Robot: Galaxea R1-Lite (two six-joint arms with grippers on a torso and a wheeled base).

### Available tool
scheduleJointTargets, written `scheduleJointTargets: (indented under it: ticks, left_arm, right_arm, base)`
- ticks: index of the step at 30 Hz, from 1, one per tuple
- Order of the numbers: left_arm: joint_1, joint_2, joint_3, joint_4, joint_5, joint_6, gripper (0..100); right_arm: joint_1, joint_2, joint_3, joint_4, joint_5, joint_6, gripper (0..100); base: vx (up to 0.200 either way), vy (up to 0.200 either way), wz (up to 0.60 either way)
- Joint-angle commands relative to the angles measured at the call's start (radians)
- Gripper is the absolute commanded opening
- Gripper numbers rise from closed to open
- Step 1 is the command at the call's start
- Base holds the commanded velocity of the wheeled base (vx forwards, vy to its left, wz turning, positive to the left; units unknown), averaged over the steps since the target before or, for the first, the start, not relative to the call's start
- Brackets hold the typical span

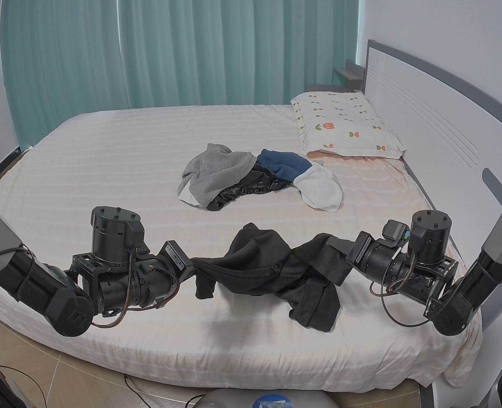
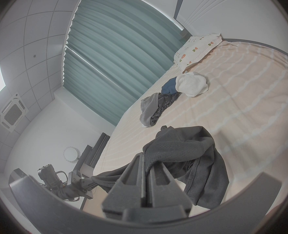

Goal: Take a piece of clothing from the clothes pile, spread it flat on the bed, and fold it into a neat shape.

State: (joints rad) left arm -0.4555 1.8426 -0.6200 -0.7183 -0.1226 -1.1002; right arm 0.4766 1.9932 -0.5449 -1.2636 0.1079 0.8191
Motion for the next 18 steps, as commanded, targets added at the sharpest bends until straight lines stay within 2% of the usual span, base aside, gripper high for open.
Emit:
scheduleJointTargets:
  ticks: [1,8,18]
  left_arm:
    - [0.001,0.001,-0.003,-0.006,0.001,-0.001,0]
    - [0.034,-0.026,-0.003,-0.010,-0.020,-0.073,0]
    - [0.044,-0.045,-0.017,-0.006,-0.025,-0.082,0]
  right_arm:
    - [0.000,-0.001,0.000,0.000,0.000,0.000,0]
    - [0.010,-0.005,0.003,-0.002,0.000,0.000,0]
    - [0.010,-0.030,-0.003,0.000,-0.008,0.002,0]
  base:
    - [0.000,0.000,0.00]
    - [0.000,0.000,0.00]
    - [0.000,0.200,0.00]
